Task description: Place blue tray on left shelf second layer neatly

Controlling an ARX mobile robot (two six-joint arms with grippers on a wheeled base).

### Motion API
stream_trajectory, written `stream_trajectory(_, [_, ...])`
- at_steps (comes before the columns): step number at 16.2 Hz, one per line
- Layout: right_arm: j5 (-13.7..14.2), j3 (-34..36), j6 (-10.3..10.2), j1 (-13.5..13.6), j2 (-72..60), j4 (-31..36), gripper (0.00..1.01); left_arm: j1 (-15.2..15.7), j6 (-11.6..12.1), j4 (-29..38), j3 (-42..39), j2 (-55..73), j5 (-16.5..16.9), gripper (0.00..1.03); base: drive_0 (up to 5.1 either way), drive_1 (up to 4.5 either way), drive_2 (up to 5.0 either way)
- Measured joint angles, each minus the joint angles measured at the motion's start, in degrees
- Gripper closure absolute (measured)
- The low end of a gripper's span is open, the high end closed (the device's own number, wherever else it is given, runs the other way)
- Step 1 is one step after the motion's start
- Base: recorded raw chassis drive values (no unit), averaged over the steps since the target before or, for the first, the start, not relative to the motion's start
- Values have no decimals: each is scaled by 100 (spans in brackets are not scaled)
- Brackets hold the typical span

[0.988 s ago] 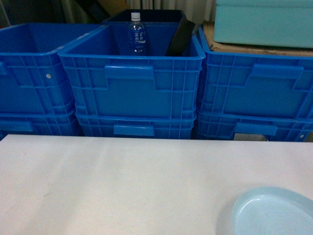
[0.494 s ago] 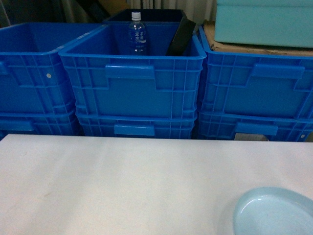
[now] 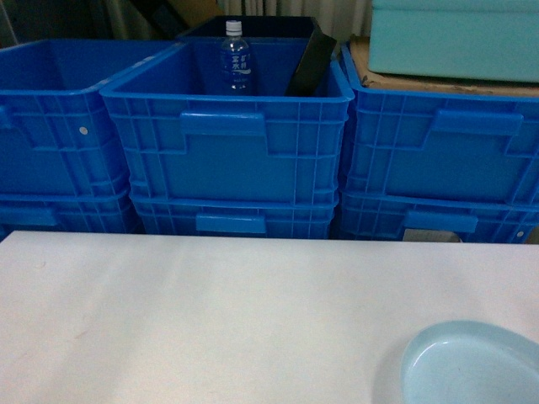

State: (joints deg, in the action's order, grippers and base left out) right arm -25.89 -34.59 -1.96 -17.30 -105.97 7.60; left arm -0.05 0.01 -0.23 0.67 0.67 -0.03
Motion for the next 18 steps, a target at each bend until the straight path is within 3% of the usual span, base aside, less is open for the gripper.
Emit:
stream_trajectory(4, [-334,24,-127,-33,-232,391,3,0,0,-2,0,0,0,5,0,0,0])
stream_trajectory(6, [-417,223,-155,103,-205,621,3,0,0,-2,0,0,0,5,0,0,0])
stream_trajectory(8, [-461,483,-162,321,-59,680,3,0,0,-2,0,0,0,5,0,0,0])
stream_trajectory(12, [-315,737,-103,413,-131,1088,4,0,2,-2,0,0,0,5,0,0,0])
stream_trajectory(14, [-103,774,39,363,-306,1331,25,0,0,-2,0,0,0,5,0,0,0])
stream_trajectory(18, [-63,774,160,90,-577,1602,65,0,0,-2,0,0,0,5,0,0,0])
